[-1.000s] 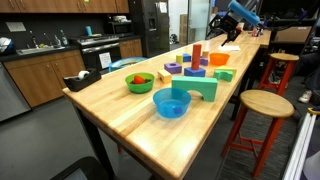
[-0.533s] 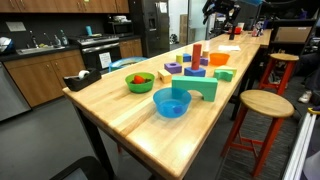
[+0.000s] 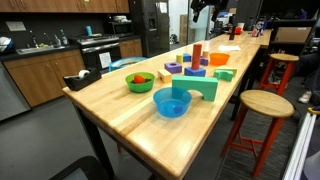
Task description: Move the purple block on the left backwards and move the red and blue stacked blocks to the right then place the yellow cylinder in the purple block on the left.
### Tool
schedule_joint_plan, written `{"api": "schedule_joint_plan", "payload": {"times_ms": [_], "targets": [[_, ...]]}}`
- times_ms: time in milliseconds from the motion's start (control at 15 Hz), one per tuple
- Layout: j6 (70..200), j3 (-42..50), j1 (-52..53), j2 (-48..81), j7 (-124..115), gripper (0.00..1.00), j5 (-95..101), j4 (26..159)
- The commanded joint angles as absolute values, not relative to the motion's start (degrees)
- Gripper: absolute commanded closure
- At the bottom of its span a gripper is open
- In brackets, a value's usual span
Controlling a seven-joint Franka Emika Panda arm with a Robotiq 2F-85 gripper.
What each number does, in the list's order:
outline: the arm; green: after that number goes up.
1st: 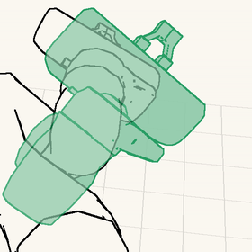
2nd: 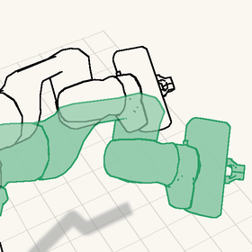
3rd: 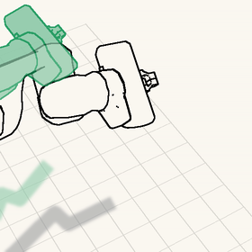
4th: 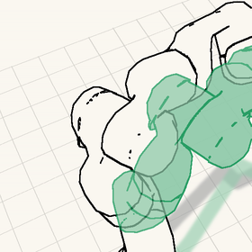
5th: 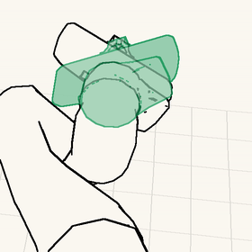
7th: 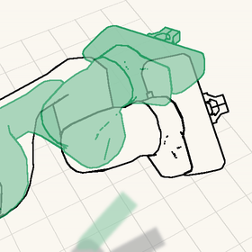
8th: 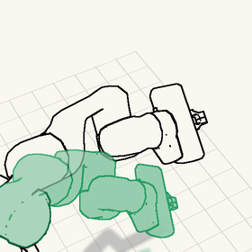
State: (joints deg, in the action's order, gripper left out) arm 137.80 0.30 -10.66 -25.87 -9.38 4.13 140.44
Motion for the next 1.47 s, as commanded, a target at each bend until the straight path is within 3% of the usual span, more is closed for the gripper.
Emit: {"api": "schedule_joint_plan", "payload": {"times_ms": [0, 1400], "targets": [[133.04, -1.07, -8.32, -26.15, -6.04, 0.00, 8.11, 139.41], [130.17, -0.30, -1.86, -19.61, 3.41, 0.00, 8.20, 135.26]]}}
